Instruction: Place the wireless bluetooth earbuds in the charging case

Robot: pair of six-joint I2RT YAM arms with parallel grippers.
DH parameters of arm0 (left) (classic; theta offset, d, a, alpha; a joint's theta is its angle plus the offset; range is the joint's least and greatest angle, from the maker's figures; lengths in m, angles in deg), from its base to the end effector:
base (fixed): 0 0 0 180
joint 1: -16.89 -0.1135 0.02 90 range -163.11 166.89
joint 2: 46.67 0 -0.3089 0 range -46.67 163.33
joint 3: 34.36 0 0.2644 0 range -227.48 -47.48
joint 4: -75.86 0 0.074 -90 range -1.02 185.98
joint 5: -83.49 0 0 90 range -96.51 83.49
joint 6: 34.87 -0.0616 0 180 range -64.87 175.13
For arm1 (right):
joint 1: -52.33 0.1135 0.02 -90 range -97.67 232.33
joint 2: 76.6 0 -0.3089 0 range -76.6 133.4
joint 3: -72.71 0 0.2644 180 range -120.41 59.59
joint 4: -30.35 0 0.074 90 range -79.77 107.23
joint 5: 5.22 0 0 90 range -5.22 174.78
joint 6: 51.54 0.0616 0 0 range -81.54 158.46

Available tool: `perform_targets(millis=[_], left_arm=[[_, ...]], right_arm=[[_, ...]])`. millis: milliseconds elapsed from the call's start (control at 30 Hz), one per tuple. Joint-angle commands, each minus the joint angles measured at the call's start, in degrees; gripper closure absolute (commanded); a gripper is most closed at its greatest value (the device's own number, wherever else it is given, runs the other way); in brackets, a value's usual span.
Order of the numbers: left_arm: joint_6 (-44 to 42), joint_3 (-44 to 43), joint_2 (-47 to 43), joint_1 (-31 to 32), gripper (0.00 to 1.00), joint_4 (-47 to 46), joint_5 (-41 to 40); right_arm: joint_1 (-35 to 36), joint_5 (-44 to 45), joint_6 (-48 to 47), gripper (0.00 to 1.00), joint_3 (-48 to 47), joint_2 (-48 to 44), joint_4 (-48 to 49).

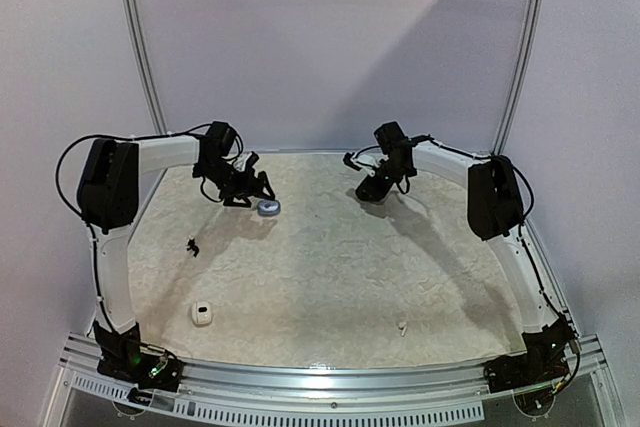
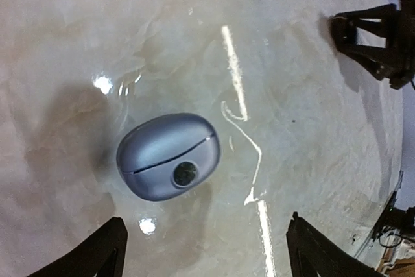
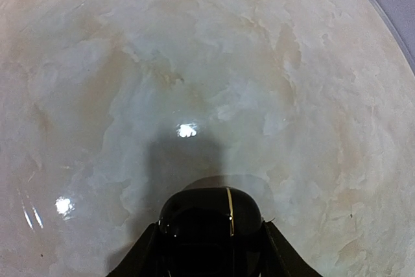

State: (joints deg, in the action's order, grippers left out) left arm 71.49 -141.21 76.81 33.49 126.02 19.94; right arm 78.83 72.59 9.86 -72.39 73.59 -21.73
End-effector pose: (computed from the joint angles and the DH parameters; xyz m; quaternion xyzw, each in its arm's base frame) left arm 0.4662 -0.1676 0.1768 0.0480 0.9535 -0.2704 0.1242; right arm 0.5528 0.2901 0.1308 -0.4678 0.8318 0.0967 0.2828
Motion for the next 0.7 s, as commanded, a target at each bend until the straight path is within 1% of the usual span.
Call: perform_targets(millis=[0, 33, 133, 200, 233, 267, 367, 500, 567, 667], left_arm=[[-7.49, -1.4, -9.82, 1.24, 0.17, -1.46, 1.52], [-8.96, -1.11, -12.27, 1.81, 0.19, -2.37, 2.36], [-10.97, 0.68, -17.62, 4.01, 0.2, -6.36, 6.61], [-9.9, 2.53, -20.79, 5.72, 0.18, -9.41, 9.41], [-8.75, 3.69, -22.31, 6.73, 0.17, -11.26, 10.81], [-7.32, 4.99, -23.78, 7.58, 0.15, -13.65, 12.05], [-4.08, 9.01, -28.27, 10.11, 0.09, -18.33, 15.51], [-3.55, 14.69, -34.66, 12.4, 0.05, -21.85, 15.93], [-1.97, 16.6, -37.22, 13.51, 0.06, -23.45, 15.28], [0.06, 19.28, -40.81, 15.22, 0.13, -24.86, 14.76]], right_arm=[[0.38, -2.26, -2.12, 0.8, 7.13, -10.42, 5.26], [1.12, -2.98, -2.29, 0.81, 10.44, -12.88, 8.08], [4.58, -4.57, -5.74, 0.82, 24.64, -25.4, 23.62], [7.94, -3.94, -13.06, 0.83, 35.48, -33.04, 33.62], [9.71, -3.03, -15.15, 0.84, 39.06, -37.57, 37.17], [11.25, -2.2, -16.9, 0.84, 41.32, -39.81, 39.11], [15.47, -1.22, -16.67, 0.86, 42.76, -45.25, 39.33], [21.69, 2.1, -17.78, 0.86, 45.47, -50.18, 40.65], [24.84, 4.37, -18.47, 0.87, 45.67, -51.58, 40.44], [29.3, 8.72, -20.35, 0.87, 45.55, -52.72, 40.16]])
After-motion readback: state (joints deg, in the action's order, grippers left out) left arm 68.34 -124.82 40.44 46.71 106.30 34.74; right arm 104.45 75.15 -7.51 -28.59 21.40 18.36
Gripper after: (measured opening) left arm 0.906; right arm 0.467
